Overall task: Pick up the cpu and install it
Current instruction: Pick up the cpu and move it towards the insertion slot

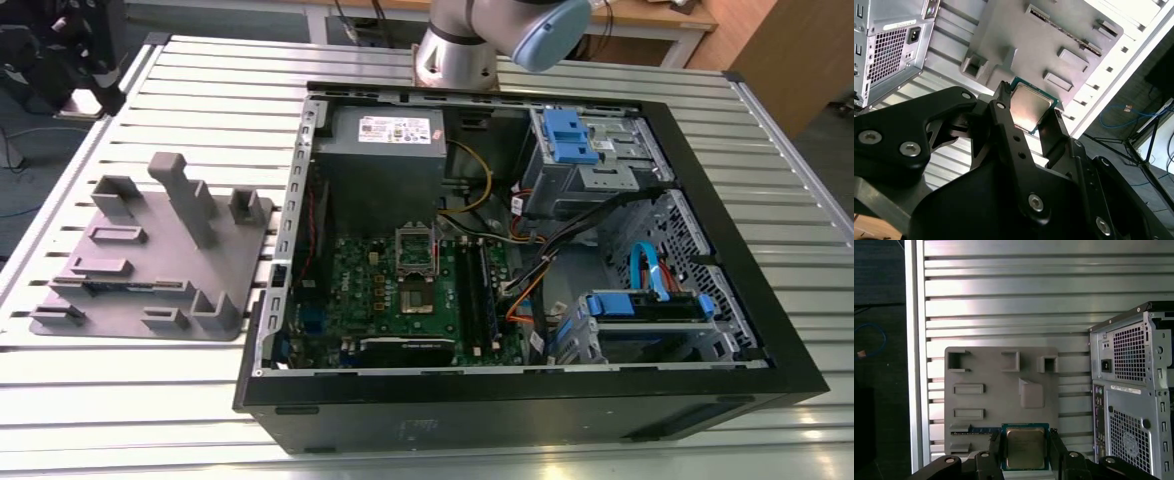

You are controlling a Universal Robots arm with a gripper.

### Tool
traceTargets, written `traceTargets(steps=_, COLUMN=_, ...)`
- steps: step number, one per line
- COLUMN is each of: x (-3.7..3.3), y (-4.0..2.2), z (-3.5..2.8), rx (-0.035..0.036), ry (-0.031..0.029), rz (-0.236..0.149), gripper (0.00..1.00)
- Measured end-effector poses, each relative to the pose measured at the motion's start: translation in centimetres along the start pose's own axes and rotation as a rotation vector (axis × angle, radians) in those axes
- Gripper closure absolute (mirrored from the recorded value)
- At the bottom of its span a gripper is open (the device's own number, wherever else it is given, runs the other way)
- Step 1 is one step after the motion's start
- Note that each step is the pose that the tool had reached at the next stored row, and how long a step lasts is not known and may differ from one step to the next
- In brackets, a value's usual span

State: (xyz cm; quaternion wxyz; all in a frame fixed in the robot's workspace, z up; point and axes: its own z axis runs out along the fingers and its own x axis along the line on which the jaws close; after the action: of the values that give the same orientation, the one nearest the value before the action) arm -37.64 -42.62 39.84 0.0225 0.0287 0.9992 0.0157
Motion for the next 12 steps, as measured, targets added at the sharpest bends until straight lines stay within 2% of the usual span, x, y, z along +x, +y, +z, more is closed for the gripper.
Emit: traceTargets(steps=12, x=-2.33, y=0.13, z=0.16, rx=0.0, ry=0.0, rz=0.0, gripper=0.53)
